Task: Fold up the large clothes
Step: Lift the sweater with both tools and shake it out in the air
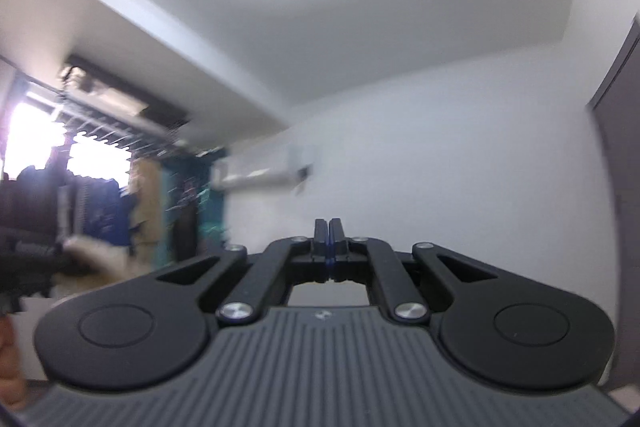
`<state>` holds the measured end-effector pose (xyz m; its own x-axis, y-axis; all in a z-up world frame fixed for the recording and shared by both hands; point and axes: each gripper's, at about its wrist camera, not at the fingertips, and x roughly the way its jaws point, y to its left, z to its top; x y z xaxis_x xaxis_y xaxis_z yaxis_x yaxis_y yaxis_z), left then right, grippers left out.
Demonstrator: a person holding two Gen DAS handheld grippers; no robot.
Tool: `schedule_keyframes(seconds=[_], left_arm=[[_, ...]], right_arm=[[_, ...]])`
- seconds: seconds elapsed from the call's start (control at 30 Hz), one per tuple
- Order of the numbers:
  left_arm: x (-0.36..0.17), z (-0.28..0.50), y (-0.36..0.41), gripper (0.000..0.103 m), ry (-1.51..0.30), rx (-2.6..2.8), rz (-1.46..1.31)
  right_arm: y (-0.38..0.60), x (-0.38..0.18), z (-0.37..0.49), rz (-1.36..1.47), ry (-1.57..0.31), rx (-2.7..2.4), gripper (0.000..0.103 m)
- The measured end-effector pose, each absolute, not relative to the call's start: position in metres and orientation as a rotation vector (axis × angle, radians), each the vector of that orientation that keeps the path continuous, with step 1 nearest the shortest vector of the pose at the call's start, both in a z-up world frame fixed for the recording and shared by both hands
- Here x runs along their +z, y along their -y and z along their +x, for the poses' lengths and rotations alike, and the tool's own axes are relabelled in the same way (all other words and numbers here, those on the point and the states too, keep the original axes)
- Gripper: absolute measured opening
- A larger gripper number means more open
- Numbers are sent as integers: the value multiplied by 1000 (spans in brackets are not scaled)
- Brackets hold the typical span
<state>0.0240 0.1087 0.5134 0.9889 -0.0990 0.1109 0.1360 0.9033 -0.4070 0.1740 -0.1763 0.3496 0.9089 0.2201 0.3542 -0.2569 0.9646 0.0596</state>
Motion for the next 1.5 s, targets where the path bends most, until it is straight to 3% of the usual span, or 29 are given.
schedule_keyframes(seconds=[0.2, 0.47, 0.6, 0.7, 0.77, 0.87, 1.1, 1.3, 1.33, 1.37, 1.43, 1.5], left_arm=[[433, 90, -67, 7, -18, -130, -215], [295, 167, -54, 7, -135, -140, -178], [225, 189, -59, 7, -108, -161, -185], [191, 200, -61, 7, -74, -178, -196], [173, 211, -70, 7, -61, -191, -239], [152, 220, -69, 7, -48, -219, -265], [146, 231, -70, 7, -57, -235, -265], [166, 208, -69, 7, -58, -230, -234], [170, 201, -67, 7, -53, -226, -222], [173, 195, -67, 7, -48, -221, -214], [181, 181, -68, 7, -38, -207, -205], [190, 165, -69, 7, -20, -183, -196]], right_arm=[[189, 286, 237, 175, 126, 307, 3], [158, 88, 344, 316, -357, 548, 5], [160, 13, 375, 436, -473, 659, 7], [161, -15, 386, 444, -496, 687, 21], [162, -22, 395, 441, -484, 681, 46], [182, -29, 403, 499, -473, 692, 53], [177, -12, 414, 418, -527, 724, 53], [147, -6, 412, 296, -715, 823, 52], [141, -4, 408, 263, -736, 826, 46], [137, -2, 404, 237, -747, 816, 31], [130, 8, 392, 190, -734, 737, 20], [136, 26, 376, 196, -667, 684, 17]])
